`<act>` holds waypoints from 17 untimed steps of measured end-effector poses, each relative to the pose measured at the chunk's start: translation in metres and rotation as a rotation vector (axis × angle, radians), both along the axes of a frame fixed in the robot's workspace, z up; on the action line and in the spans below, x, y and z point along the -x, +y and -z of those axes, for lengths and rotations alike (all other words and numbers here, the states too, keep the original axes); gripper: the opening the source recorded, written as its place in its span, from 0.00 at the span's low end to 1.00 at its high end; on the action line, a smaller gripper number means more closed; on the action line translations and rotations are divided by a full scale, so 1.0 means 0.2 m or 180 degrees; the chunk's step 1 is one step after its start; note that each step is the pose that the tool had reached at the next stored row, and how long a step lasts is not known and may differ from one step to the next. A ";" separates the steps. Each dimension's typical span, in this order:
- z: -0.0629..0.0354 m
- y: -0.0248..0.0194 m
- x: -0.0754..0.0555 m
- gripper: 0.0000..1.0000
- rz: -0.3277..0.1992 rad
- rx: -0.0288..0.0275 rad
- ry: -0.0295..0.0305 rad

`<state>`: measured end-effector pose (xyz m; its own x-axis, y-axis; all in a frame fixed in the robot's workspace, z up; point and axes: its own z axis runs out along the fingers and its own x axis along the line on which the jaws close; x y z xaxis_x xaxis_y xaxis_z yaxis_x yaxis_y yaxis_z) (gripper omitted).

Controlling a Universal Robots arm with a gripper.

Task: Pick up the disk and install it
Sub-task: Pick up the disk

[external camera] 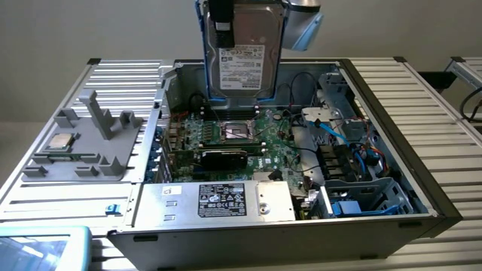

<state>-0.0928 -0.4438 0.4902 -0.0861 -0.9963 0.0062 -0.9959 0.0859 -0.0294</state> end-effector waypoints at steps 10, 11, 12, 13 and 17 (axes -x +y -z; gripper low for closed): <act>0.000 -0.141 -0.16 0.37 0.0000 0.0000 0.0031; 0.000 -0.151 -0.17 0.37 0.0000 0.0000 0.0031; 0.000 -0.161 -0.19 0.37 0.0000 0.0000 0.0031; 0.000 -0.171 -0.21 0.37 0.0000 0.0000 0.0032; 0.000 -0.205 -0.29 0.37 0.0000 0.0000 0.0033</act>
